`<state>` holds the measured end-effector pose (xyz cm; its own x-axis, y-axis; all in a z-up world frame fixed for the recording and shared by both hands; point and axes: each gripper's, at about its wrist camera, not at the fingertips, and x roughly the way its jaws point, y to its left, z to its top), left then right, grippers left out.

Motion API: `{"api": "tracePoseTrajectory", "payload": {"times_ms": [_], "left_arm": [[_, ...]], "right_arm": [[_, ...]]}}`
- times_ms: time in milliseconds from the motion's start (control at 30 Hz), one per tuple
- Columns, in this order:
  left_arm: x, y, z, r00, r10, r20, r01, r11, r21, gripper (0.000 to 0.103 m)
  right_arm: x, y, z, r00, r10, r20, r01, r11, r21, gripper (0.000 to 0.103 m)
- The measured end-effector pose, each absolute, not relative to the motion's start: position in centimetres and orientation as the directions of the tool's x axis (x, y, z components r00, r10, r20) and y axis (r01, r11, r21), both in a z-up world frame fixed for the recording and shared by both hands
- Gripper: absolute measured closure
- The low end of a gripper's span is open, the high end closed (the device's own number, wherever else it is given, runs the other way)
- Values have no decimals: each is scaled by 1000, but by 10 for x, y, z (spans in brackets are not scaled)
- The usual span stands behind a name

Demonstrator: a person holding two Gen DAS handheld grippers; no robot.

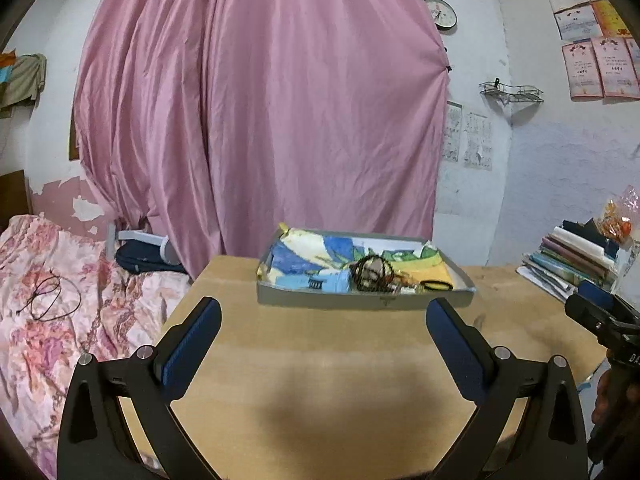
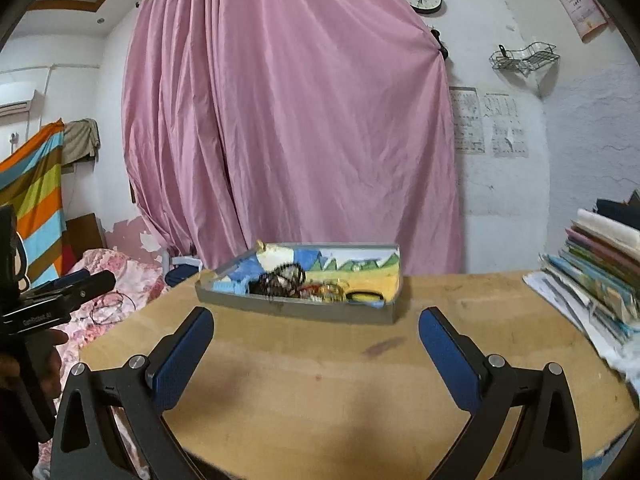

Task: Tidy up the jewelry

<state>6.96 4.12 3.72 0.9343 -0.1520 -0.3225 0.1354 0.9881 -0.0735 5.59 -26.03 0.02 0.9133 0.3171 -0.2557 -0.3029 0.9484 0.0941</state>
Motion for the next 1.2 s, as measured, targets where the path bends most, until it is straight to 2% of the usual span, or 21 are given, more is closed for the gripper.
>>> {"api": "tracePoseTrajectory", "payload": {"times_ms": [300, 1200], "left_arm": [[55, 54, 2, 921, -125, -369, 97, 991, -94, 3], [65, 64, -12, 906, -119, -407, 87, 991, -97, 3]], "right_arm": [[53, -258, -24, 911, 274, -309, -253, 962, 105, 0], [69, -257, -36, 890, 280, -360, -251, 960, 127, 0]]}}
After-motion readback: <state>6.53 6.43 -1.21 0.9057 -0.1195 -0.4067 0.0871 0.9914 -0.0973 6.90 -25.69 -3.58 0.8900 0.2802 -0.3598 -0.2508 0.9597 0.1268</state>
